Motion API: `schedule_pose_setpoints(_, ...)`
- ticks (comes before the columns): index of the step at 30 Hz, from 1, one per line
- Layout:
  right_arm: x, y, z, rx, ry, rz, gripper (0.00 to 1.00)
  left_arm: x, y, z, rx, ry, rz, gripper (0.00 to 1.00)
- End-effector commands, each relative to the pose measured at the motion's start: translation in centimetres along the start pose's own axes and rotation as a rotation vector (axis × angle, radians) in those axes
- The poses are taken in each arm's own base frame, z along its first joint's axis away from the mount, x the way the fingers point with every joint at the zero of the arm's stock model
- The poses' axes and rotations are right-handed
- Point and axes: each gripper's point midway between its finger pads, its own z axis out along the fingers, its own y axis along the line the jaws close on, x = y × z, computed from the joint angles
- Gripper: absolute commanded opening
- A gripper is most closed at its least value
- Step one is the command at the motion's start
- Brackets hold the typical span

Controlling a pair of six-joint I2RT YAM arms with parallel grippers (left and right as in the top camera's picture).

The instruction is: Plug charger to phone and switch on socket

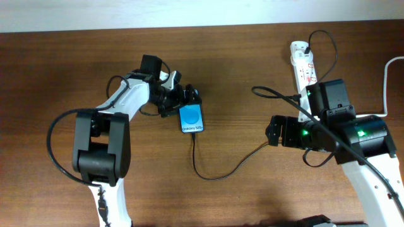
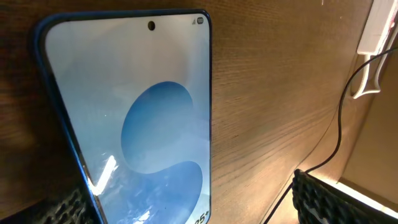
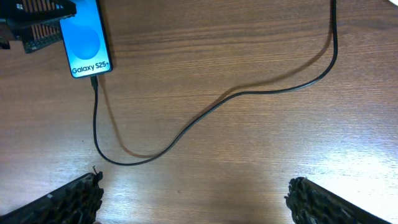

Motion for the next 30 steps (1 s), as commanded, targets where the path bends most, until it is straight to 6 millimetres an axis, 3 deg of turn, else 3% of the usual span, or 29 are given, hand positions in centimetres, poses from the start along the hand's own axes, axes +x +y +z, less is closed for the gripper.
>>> schedule_pose_setpoints(1,-0.51,-0.19,-0.44,0.009,-0.021,-0.003,0.98,0.57,3.39,0.95,-0.129,0.008,-0.064,0.99)
schedule_pose_setpoints(30,-0.53,-0.16,-0.44,0.008,-0.022,-0.003,0.98,1.04,3.57,0.90,-0.136,0.025,-0.077,0.99)
